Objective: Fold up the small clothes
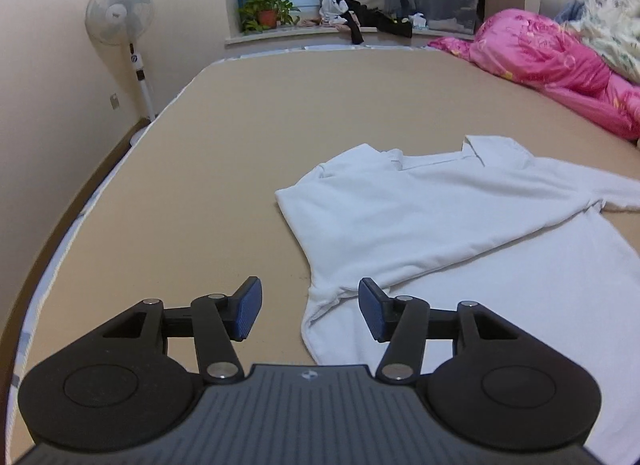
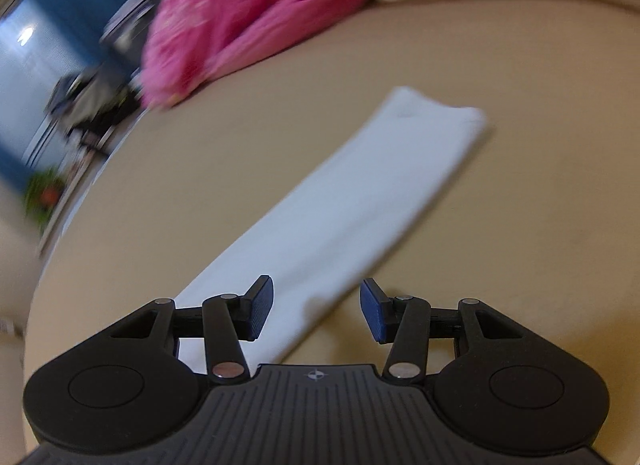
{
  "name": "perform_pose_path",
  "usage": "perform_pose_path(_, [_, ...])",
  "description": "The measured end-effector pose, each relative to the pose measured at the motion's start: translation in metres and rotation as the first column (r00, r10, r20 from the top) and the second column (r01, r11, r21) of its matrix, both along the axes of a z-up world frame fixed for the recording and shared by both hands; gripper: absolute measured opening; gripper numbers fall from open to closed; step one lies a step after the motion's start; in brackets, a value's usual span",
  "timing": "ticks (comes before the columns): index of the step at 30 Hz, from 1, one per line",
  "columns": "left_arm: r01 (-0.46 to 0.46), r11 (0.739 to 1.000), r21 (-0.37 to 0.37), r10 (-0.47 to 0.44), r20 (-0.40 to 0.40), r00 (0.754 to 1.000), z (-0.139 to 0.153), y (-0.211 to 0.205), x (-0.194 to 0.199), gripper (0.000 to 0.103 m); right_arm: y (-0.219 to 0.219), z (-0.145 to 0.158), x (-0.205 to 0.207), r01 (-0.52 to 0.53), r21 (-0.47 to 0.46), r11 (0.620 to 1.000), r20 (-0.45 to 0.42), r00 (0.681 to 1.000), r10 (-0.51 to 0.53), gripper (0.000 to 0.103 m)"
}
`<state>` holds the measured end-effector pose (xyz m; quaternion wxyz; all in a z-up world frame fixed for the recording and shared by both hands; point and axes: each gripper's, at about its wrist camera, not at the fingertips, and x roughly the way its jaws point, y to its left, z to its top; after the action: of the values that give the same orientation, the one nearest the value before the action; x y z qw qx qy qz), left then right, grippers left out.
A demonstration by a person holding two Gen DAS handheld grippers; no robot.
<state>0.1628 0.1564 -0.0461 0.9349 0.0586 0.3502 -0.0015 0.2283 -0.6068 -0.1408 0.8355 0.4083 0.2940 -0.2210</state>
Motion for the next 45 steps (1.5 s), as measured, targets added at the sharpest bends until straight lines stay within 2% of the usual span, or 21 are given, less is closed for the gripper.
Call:
perform_pose_path(5, [0.005,1.0,-0.018,-0.005,-0.002,1.0,-0.006,0.0,0.008,0.059,-0.041,-0.03,-0.02,0.153,0.123,0.981,0.067,0.984,-0.162,0.05])
perform_pose_path(12, [-0.001,1.0,-0.014,0.001,-0.003,1.0,-0.01,0.001,0.014,0.059,-0.045,-0.036,-0.014,0.185,0.1,0.978,0.134,0.971,-0.197,0.05])
perform_pose_path(14, [-0.005,1.0,-0.02,0.005,-0.004,1.0,-0.01,0.003,0.014,0.059,-0.042,-0.035,-0.006,0.186,0.076,0.98,0.137,0.971,-0.195,0.043])
perform_pose_path(15, [-0.007,1.0,-0.023,0.007,-0.002,1.0,-0.01,0.004,0.015,0.059,-0.043,-0.032,-0.005,0.192,0.069,0.979,0.135,0.971,-0.199,0.033])
perform_pose_path(16, [-0.009,1.0,-0.026,0.009,-0.001,1.0,-0.01,0.005,0.015,0.059,-0.043,-0.032,-0.007,0.199,0.067,0.978,0.132,0.97,-0.206,0.017])
perform_pose_path(17, [-0.009,1.0,-0.029,0.009,0.0,1.0,-0.01,0.005,0.016,0.059,-0.042,-0.033,-0.008,0.205,0.076,0.976,0.13,0.968,-0.213,0.01])
perform_pose_path(19, [-0.01,0.999,-0.034,0.01,0.0,1.0,-0.01,0.006,0.017,0.059,-0.041,-0.034,-0.011,0.212,0.09,0.973,0.135,0.966,-0.222,0.004])
perform_pose_path(22, [-0.004,0.999,-0.035,0.004,0.004,1.0,-0.01,0.005,0.016,0.059,-0.031,-0.022,-0.007,0.219,0.025,0.975,0.138,0.966,-0.22,0.004])
perform_pose_path(25, [-0.003,0.999,-0.036,0.003,0.004,1.0,-0.01,0.005,0.017,0.059,-0.004,0.011,0.007,0.183,-0.108,0.977,0.173,0.971,-0.163,0.004])
perform_pose_path(27, [-0.006,0.999,-0.046,0.007,0.011,1.0,-0.008,0.007,0.017,0.059,0.039,0.043,0.023,0.096,-0.252,0.963,0.205,0.978,-0.044,0.004])
perform_pose_path(29, [-0.017,0.998,-0.065,0.018,0.024,1.0,-0.004,0.01,0.016,0.059,0.104,0.077,0.038,-0.019,-0.4,0.916,0.245,0.961,0.126,0.004])
perform_pose_path(31, [-0.03,0.996,-0.086,0.032,0.028,0.999,-0.002,0.013,0.015,0.059,0.179,0.105,0.046,-0.161,-0.486,0.859,0.291,0.897,0.333,0.004])
perform_pose_path(33, [-0.042,0.993,-0.107,0.045,0.02,0.999,-0.001,0.018,0.014,0.059,0.261,0.122,0.045,-0.324,-0.562,0.761,0.303,0.776,0.554,0.004])
perform_pose_path(35, [-0.05,0.991,-0.123,0.052,0.011,0.999,0.0,0.021,0.014,0.059,0.339,0.122,0.035,-0.507,-0.583,0.634,0.268,0.618,0.74,0.004])
perform_pose_path(38, [-0.056,0.986,-0.157,0.057,0.002,0.998,0.002,0.025,0.014,0.059,0.416,0.092,0.027,-0.762,-0.481,0.434,0.14,0.422,0.896,0.011])
perform_pose_path(39, [-0.059,0.983,-0.175,0.06,-0.001,0.998,0.003,0.026,0.014,0.059,0.431,0.079,0.024,-0.82,-0.43,0.379,0.089,0.379,0.921,0.016])
perform_pose_path(40, [-0.061,0.98,-0.19,0.062,-0.003,0.998,0.004,0.028,0.014,0.059,0.44,0.068,0.02,-0.857,-0.391,0.336,0.037,0.35,0.936,0.019])
perform_pose_path(41, [-0.06,0.976,-0.208,0.06,-0.004,0.998,0.005,0.029,0.014,0.059,0.444,0.061,0.014,-0.876,-0.369,0.31,-0.012,0.338,0.941,0.02])
perform_pose_path(43, [-0.04,0.971,-0.237,0.04,-0.004,0.999,0.006,0.029,0.014,0.055,0.438,0.062,0.003,-0.887,-0.353,0.297,-0.086,0.347,0.934,0.022])
perform_pose_path(44, [-0.026,0.967,-0.254,0.024,-0.01,1.0,0.005,0.028,0.016,0.05,0.428,0.067,-0.004,-0.887,-0.351,0.302,-0.091,0.353,0.931,0.024])
perform_pose_path(45, [-0.017,0.961,-0.278,0.012,-0.022,1.0,0.003,0.028,0.019,0.034,0.416,0.076,-0.012,-0.884,-0.351,0.309,-0.087,0.359,0.929,0.031])
